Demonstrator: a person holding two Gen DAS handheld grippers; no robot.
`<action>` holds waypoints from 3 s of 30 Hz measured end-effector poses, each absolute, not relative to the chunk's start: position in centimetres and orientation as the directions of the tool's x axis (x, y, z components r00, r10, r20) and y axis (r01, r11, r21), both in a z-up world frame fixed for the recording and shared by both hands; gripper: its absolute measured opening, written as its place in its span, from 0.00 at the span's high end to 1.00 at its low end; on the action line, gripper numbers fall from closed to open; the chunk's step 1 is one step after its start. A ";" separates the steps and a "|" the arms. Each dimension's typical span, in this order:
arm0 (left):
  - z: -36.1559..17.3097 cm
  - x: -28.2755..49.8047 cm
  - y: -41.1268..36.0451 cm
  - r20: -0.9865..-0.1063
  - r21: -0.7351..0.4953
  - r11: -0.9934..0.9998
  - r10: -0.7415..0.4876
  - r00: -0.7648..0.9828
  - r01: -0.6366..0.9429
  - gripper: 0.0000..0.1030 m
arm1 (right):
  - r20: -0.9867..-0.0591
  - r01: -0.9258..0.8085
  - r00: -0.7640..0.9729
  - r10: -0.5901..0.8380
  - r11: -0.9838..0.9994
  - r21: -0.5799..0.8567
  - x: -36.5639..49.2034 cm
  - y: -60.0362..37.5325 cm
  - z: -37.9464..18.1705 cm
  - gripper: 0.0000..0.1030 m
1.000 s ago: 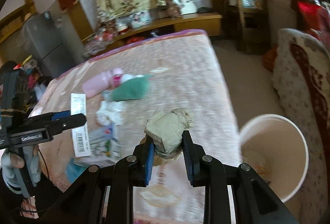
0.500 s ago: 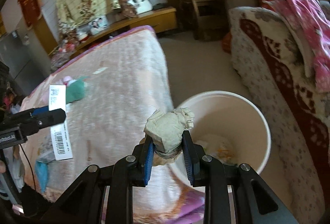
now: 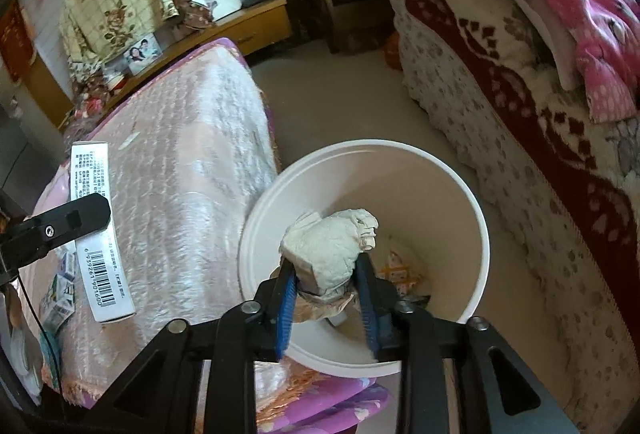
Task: Collect trash
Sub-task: 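Carry the medicine box in the left gripper and beige crumpled paper in the right over the bucket, open both, then move both open tools back over the bed toward the blue packet and milk carton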
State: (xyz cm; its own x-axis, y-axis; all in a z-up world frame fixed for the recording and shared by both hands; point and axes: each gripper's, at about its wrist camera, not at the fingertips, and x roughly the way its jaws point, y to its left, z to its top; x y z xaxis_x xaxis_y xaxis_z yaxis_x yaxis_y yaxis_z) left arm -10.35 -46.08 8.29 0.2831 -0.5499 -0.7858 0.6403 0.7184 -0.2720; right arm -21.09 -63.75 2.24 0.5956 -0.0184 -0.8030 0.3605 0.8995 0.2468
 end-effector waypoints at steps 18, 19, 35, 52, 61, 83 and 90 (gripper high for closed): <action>8.6 -10.9 -45.0 -0.777 -0.267 0.712 -0.558 0.292 0.650 0.38 | -0.783 0.341 0.622 -0.019 0.907 0.248 -22.2 -62.3 3.5 0.51; 8.7 -11.0 -44.7 -0.775 -0.260 0.715 -0.555 0.301 0.650 0.38 | -0.781 0.333 0.624 -0.017 0.910 0.246 -22.2 -61.9 3.6 0.51; 10.9 -11.1 -39.0 -0.749 -0.184 0.778 -0.507 0.428 0.600 0.38 | -0.759 0.237 0.652 0.001 0.949 0.205 -20.8 -56.3 6.5 0.38; 11.1 -10.2 -26.7 -0.785 -0.147 0.858 -0.405 0.469 0.493 0.38 | -0.761 0.046 0.635 0.132 0.977 0.208 -18.1 -46.8 7.1 0.38; 11.0 -11.9 -18.9 -0.812 -0.133 0.894 -0.345 0.470 0.427 0.38 | -0.780 -0.078 0.590 0.207 0.977 0.200 -16.9 -41.0 5.9 0.38; 4.0 -19.7 -17.0 -0.867 -0.039 0.902 -0.244 0.435 0.429 0.39 | -0.791 -0.160 0.552 0.264 0.965 0.210 -15.6 -36.5 5.8 0.34; 3.2 -17.7 -8.0 -0.886 0.021 0.961 -0.110 0.450 0.275 0.39 | -0.814 -0.213 0.505 0.288 0.955 0.205 -14.8 -33.7 4.7 0.34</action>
